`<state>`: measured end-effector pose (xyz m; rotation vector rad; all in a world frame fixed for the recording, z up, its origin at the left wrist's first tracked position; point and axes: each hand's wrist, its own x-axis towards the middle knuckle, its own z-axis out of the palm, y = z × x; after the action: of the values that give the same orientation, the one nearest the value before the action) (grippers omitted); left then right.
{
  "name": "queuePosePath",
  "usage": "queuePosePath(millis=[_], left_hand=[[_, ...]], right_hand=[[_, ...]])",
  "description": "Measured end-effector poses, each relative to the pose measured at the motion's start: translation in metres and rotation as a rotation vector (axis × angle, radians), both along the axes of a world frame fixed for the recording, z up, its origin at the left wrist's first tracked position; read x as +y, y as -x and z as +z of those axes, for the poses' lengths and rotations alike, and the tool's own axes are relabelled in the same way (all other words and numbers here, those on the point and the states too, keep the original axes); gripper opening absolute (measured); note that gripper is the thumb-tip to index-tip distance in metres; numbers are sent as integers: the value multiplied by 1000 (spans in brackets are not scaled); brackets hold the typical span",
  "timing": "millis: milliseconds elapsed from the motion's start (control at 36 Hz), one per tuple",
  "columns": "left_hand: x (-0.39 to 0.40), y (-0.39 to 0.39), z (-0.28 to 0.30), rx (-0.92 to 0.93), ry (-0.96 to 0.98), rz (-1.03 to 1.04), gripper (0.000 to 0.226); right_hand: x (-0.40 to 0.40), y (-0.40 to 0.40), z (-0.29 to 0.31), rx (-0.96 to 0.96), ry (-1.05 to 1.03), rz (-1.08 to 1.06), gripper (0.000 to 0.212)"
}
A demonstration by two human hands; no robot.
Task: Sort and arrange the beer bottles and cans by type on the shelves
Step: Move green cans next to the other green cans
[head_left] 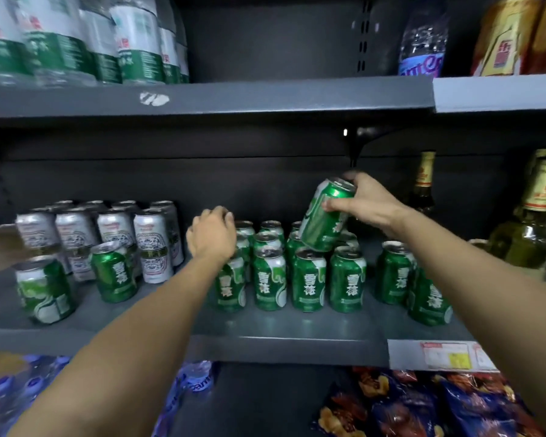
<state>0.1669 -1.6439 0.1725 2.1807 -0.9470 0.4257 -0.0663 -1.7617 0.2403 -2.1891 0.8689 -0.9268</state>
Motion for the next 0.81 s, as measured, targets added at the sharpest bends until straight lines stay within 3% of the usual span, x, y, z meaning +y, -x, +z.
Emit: queuePosePath(millis=[83, 167, 278, 361, 444, 667, 806], left_hand=[[6, -36, -1, 108, 21, -87, 25], [6, -61, 1, 203, 15, -288, 29], [-5, -78, 5, 258, -64, -503, 52], [-18, -87, 6, 361, -63, -643, 65], [-35, -93, 3, 475, 15, -753, 59], [-69, -106, -1, 523, 183, -613, 58], [-78, -118, -3, 476, 134, -526, 65]], right_hand=[[7, -42, -2, -97, 43, -73, 82], [13, -82, -3, -160, 26, -151, 66], [10, -130, -6, -174, 11, -194, 58], [7, -162, -9, -188, -7, -179, 58], [3, -188, -12, -181, -4, -176, 68], [-9, -227, -12, -95, 17, -183, 62], [-27, -237, -19, -51, -22, -112, 53]])
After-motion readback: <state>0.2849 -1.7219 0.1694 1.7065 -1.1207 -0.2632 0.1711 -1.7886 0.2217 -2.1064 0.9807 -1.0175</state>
